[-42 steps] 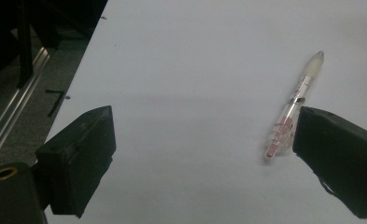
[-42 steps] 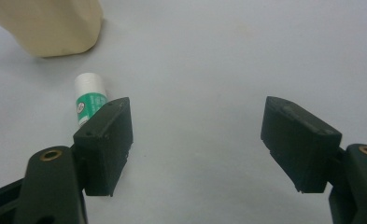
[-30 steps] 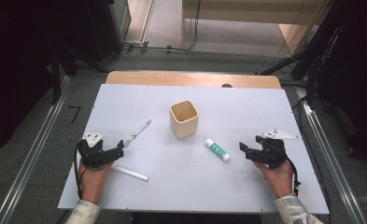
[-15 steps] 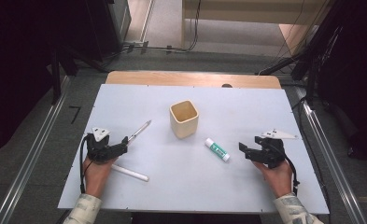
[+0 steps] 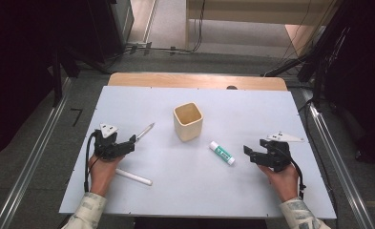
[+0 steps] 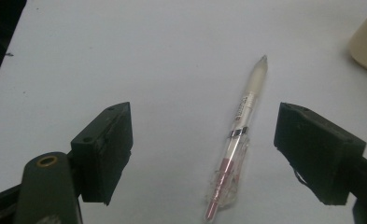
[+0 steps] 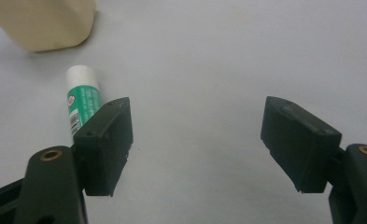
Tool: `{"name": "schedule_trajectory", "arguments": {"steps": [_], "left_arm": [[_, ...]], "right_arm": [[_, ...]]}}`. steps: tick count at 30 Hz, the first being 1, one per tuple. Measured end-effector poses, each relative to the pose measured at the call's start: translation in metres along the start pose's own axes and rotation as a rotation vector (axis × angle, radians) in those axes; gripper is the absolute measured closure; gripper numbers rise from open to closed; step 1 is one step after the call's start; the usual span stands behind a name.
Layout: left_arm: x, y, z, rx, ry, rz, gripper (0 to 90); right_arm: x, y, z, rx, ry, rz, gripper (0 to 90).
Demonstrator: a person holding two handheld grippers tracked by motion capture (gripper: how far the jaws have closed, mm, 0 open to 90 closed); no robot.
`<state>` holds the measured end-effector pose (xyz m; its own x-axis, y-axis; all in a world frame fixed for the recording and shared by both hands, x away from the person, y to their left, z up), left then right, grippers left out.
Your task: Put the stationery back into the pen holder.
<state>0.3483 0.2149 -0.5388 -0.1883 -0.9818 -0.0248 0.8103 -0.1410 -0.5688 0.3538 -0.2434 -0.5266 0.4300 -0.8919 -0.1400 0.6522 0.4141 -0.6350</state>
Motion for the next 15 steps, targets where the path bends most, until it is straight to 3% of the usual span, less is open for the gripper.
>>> {"name": "schedule_trajectory", "arguments": {"steps": [15], "left_arm": [[0.015, 0.017, 0.013, -0.043, 0.031, -0.085, 30.6]], "right_arm": [[-0.001, 0.002, -0.001, -0.007, 0.002, 0.01, 23.5]]}}
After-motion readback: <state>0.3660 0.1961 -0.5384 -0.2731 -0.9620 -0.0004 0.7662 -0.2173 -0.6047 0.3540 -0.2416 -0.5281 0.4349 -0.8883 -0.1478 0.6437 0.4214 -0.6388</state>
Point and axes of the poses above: each handheld gripper's, and its own axes: y roughly forward along the jaws, z roughly out of its top, x roughly to its right, the point moved 7 cm from there along y, roughly forward along the jaws, and after that the axes turned 3 degrees about y, right-handed, at the moved point
